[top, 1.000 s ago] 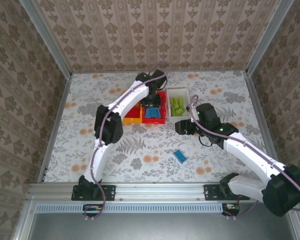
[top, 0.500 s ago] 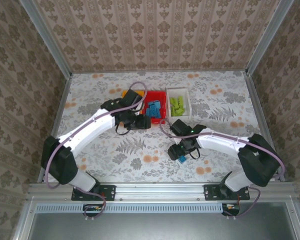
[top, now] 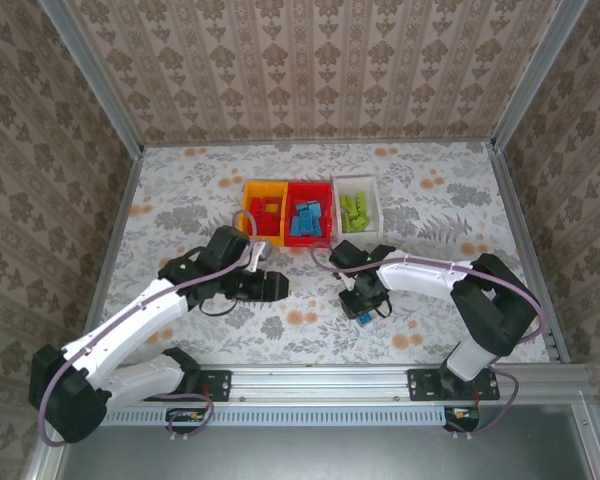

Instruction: Sort the legos into containers by color

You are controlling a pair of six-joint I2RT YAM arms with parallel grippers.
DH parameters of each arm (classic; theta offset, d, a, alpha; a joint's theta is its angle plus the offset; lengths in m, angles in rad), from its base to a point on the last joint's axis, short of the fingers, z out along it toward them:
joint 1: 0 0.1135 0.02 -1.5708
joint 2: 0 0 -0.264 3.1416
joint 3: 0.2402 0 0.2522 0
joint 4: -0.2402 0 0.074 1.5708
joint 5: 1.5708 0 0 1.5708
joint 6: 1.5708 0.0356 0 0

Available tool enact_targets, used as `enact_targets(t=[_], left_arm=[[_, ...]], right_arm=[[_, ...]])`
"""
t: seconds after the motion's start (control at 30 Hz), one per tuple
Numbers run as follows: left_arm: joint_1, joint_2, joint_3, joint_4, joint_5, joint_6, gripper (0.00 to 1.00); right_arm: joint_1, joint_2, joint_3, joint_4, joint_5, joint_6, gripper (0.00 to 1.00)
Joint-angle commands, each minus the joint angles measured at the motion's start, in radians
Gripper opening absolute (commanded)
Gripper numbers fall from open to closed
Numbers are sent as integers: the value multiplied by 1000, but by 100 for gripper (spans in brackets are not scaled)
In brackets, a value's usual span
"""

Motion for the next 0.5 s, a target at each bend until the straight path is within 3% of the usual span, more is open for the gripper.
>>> enact_targets(t=[0.0, 0.2, 0.47], left_arm=[[14, -34, 12, 12, -1, -18, 62], [31, 0, 154, -11, -154, -5, 62], [91, 96, 258, 80, -236, -5, 62]], right_arm=[[13, -42, 59, -5, 54, 18, 23], [2, 22, 355, -48, 143, 23, 19], [-89, 351, 820, -86, 230, 150, 18]])
